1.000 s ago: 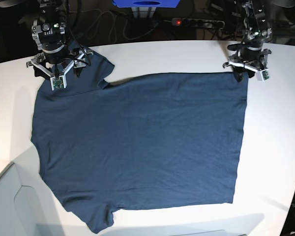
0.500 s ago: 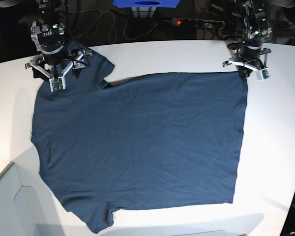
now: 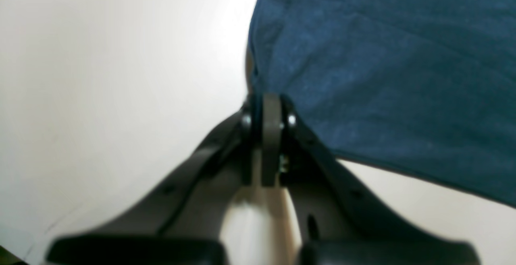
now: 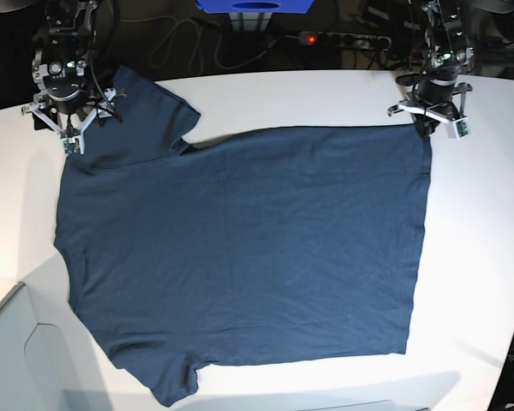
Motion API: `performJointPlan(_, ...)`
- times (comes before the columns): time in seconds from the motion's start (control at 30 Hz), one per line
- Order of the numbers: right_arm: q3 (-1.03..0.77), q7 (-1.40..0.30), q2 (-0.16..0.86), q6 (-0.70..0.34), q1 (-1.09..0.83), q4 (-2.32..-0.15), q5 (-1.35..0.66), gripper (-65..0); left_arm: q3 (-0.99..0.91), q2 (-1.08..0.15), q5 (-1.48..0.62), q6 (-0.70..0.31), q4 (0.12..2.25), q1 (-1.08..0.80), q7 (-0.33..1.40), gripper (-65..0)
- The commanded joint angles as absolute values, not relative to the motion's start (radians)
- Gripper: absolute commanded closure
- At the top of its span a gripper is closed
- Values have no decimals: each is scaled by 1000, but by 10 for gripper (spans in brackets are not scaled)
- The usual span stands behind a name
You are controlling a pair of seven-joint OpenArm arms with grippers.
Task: Fold the T-shirt properly
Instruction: 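Close both grippers on the shoulder edge corners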
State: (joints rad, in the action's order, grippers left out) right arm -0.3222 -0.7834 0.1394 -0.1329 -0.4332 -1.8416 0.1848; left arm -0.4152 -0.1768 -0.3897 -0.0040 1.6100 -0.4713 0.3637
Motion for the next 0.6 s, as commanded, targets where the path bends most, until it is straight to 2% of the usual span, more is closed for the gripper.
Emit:
performJointPlan(0.0,-335,-769,137,-171,-433,-1856,180,-442,-420,-182,-390,-2,1624,-479,363,0)
performJointPlan(0.1,-355,-769,114,-206,-433,-1856,180,-442,-420,-182,-390,-2,1624,-479,363,0)
performJointPlan(0.4,-346,-769,114,-208,-407,-1755,180,-435,-420,-182,-390,-2,1624,-481,363,0)
performJointPlan(0.5,-346,-769,119,-208,-401,-1725,180,-382,-420,-182,-390,-2,1624,-481,363,0)
performJointPlan(0.57,-346,-748,119,-208,-401,-1718,180,-305,-420,-182,-390,-2,1624,-481,363,0)
